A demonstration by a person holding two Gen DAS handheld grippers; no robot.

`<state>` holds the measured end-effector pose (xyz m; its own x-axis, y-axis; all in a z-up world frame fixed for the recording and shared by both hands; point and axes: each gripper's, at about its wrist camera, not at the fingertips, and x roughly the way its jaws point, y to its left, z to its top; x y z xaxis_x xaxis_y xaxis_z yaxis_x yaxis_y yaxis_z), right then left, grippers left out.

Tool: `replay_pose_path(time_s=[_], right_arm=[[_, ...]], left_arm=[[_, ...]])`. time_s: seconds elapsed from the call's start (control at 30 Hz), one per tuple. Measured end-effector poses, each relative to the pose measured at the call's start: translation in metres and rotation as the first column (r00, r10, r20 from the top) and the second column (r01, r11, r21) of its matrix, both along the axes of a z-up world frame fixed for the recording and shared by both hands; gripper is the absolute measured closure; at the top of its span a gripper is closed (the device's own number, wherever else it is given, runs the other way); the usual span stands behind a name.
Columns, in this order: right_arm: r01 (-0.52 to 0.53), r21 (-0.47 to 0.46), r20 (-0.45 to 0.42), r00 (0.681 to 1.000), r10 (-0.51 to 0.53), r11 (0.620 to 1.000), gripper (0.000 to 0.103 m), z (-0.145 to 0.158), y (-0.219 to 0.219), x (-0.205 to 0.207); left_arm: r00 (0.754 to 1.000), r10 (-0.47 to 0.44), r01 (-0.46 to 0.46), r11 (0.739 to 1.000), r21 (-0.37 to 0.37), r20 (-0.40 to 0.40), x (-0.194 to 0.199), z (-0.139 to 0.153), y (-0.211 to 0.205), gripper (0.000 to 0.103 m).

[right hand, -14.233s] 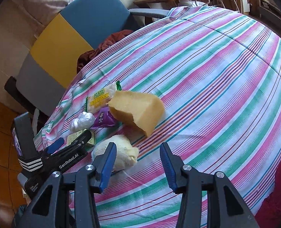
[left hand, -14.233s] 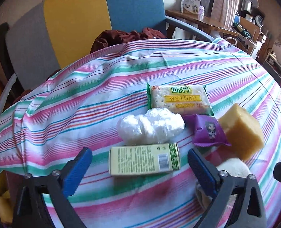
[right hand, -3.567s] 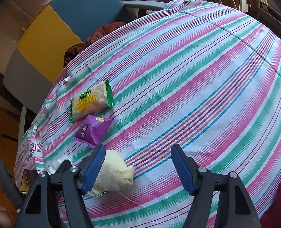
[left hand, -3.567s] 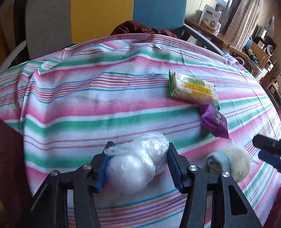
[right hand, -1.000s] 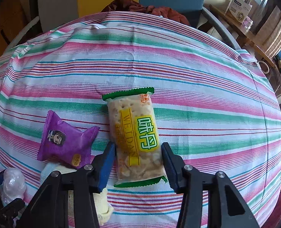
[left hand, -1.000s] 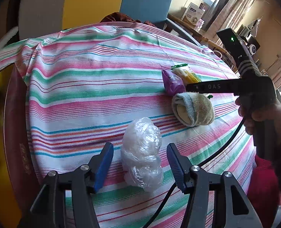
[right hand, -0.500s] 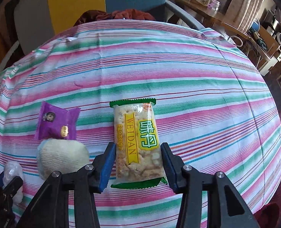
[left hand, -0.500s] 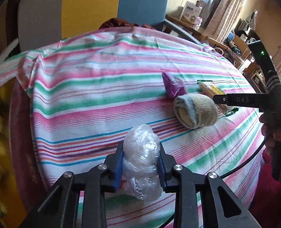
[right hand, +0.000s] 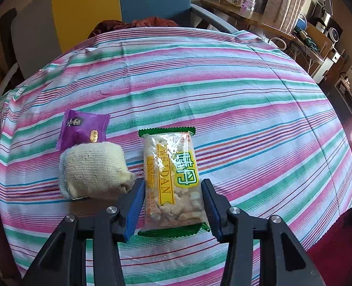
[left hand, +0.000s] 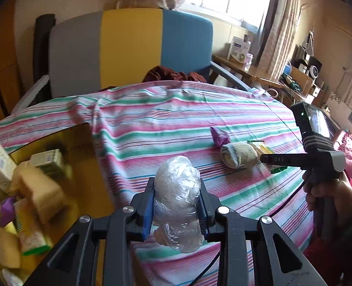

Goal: Organize objects
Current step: 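Carry the plastic bundle into the gold tray and open the left tool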

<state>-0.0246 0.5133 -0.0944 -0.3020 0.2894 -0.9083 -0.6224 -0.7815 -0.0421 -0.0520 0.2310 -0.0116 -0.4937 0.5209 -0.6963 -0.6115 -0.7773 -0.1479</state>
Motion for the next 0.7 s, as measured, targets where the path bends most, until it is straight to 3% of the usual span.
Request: replay_pose_path(time_s=[0.27, 0.7], right_arm=[[-0.026, -0.003, 0.062, 0.998, 0.026, 1.0, 0.055, -0.014, -0.003, -0.006], [-0.047, 0.023, 0.092, 0.995, 0.044, 0.999, 0.054, -0.019, -0.009, -0.01]], left_arm=[[0.994, 0.104, -0.104, 0.995, -0.004, -0.019, 0.004, 0.001, -0.055, 0.072], [0.978, 0.205, -0.205, 0.979, -0.017, -0.025, 0.008, -0.009, -0.102, 0.071]])
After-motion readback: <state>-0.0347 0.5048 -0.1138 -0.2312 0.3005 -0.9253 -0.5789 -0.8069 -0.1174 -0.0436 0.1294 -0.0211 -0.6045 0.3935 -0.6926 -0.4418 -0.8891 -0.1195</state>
